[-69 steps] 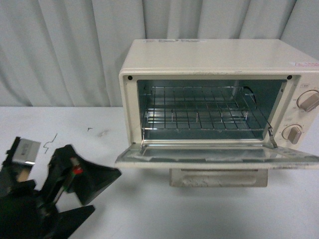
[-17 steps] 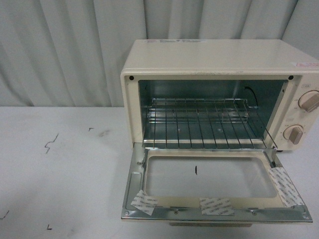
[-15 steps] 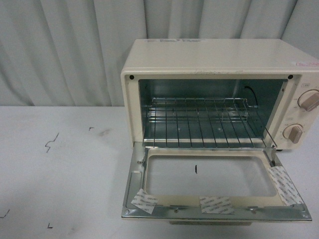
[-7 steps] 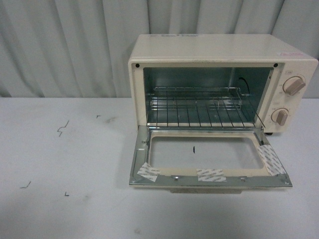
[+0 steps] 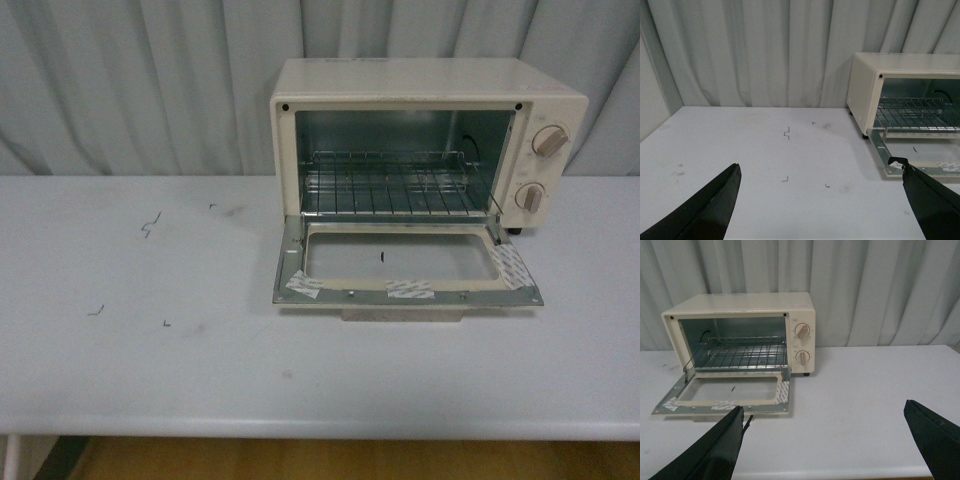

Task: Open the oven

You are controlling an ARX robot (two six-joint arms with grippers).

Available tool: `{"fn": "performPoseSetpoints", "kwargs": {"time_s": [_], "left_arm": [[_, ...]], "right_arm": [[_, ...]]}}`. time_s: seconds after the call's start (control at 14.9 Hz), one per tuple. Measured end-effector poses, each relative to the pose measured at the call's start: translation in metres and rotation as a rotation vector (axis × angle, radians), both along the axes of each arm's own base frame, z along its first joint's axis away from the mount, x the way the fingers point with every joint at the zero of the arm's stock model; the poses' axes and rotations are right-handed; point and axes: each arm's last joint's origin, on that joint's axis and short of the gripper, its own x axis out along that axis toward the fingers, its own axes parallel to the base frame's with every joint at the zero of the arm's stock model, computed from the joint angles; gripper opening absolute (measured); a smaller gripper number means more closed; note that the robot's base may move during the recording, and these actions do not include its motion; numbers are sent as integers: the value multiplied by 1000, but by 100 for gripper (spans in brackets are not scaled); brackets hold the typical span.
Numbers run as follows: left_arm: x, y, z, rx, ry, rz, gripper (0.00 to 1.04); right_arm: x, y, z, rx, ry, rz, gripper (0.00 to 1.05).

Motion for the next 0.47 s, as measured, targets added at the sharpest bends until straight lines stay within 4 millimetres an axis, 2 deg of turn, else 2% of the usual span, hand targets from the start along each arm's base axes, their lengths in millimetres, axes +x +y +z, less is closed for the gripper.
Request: {"fn": "performPoseSetpoints", "kwargs": {"time_s": [0.47], "left_arm": [[0,0,0,0,2,0,98]], "right_arm": [[0,0,0,0,3,0,98]]}}
